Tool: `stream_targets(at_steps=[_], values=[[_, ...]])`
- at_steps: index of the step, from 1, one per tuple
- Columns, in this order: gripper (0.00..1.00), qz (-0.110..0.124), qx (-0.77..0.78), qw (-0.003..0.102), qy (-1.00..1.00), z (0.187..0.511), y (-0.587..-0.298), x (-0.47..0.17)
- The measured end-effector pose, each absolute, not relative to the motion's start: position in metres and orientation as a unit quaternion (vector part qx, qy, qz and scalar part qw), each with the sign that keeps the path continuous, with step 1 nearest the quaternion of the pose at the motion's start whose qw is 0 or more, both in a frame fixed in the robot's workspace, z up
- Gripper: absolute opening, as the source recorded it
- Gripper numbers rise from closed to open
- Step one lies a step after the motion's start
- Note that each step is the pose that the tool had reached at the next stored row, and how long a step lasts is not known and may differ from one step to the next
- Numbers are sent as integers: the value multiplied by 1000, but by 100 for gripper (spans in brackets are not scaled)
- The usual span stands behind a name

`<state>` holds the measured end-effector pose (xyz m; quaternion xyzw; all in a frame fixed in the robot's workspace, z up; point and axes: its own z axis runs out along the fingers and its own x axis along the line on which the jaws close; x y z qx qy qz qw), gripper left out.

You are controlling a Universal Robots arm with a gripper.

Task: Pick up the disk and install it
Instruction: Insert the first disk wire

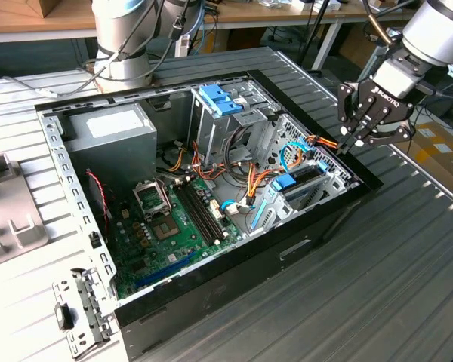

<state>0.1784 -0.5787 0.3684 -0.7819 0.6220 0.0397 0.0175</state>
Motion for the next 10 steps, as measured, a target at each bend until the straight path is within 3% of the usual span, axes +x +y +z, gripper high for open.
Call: stream_targets(at_steps=[10], values=[[17,41,-782,20,622,368,-579,150]])
